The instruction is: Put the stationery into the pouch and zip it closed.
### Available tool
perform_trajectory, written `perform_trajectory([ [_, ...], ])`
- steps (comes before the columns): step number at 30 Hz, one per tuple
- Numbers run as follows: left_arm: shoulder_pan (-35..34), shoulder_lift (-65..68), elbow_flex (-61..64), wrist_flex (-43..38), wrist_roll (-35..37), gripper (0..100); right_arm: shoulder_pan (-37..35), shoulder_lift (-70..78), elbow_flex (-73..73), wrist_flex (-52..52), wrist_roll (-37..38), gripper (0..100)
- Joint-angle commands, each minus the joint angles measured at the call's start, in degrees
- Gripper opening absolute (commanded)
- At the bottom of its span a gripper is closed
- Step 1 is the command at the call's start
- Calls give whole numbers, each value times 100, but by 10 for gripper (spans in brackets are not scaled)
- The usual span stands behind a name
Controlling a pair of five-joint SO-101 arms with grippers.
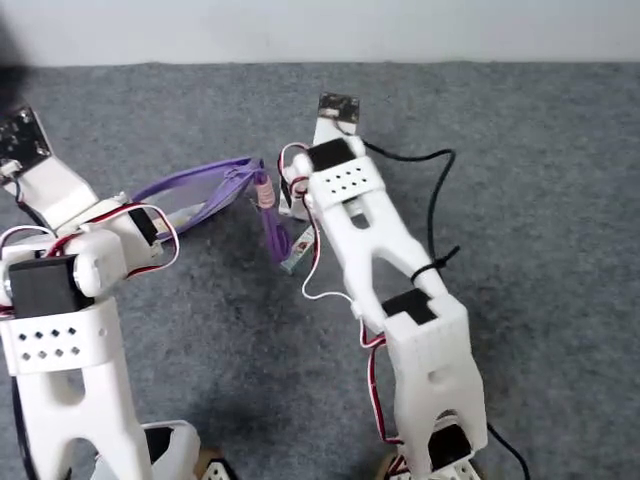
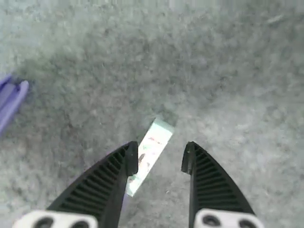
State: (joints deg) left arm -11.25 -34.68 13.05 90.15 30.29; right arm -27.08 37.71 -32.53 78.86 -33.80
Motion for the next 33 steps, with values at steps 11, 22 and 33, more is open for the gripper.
perform_trajectory([
  [11, -35, 26, -198, 9, 53, 11, -154, 664, -334, -31, -70, 157],
  [22, -35, 26, -198, 9, 53, 11, 180, 664, -334, 119, -53, 8],
  [33, -35, 26, -189, 35, 53, 11, 259, 330, -334, 1297, -18, 8],
])
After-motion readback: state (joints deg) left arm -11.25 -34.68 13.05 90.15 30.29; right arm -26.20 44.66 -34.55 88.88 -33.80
